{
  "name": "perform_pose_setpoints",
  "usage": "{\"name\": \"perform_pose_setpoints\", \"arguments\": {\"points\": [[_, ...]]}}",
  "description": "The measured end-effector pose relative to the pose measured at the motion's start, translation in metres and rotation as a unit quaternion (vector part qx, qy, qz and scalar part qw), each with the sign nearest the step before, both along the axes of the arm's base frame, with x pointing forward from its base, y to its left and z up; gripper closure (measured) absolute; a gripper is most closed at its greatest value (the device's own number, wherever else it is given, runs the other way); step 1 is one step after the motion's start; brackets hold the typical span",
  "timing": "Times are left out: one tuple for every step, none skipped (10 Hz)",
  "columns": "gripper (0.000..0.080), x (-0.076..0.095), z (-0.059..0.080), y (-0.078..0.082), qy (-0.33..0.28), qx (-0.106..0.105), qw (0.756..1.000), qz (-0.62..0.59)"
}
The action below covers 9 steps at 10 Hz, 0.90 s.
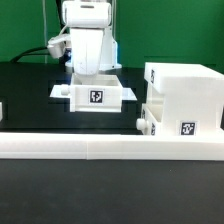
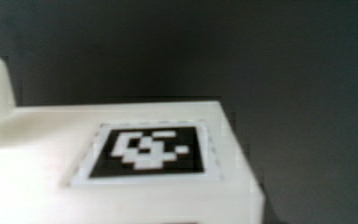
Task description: Assemble drawer
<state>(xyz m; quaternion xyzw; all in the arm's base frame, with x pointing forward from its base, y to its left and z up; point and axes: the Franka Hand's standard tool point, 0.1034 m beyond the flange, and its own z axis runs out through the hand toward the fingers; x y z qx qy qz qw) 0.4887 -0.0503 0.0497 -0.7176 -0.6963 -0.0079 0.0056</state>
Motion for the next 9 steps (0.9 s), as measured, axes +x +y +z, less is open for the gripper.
{"name": "perform_pose_setpoints", "arguments": {"points": [[0.0757,0.004,0.001,0.001,-0.002,-0.002,1.0,0.006],[0.0757,0.012,0.003,0.006,-0.007,-0.004,1.0,0.014],[0.0757,0.019,0.006,0.011,-0.011,-0.004,1.0,0.015],[0.0757,0.027,0.009,0.017,-0.015,-0.004,1.0,0.01],[0.0757,0.032,0.009,0.023,-0.014,-0.004,1.0,0.009],[0.0757,0.03,0.007,0.02,-0.012,-0.004,1.0,0.007],[0.0757,0.029,0.006,0.019,-0.007,-0.004,1.0,0.005],[0.0757,0.027,0.006,0.019,0.002,-0.004,1.0,0.006],[0.0757,0.027,0.005,0.019,0.002,-0.004,1.0,0.006]]}}
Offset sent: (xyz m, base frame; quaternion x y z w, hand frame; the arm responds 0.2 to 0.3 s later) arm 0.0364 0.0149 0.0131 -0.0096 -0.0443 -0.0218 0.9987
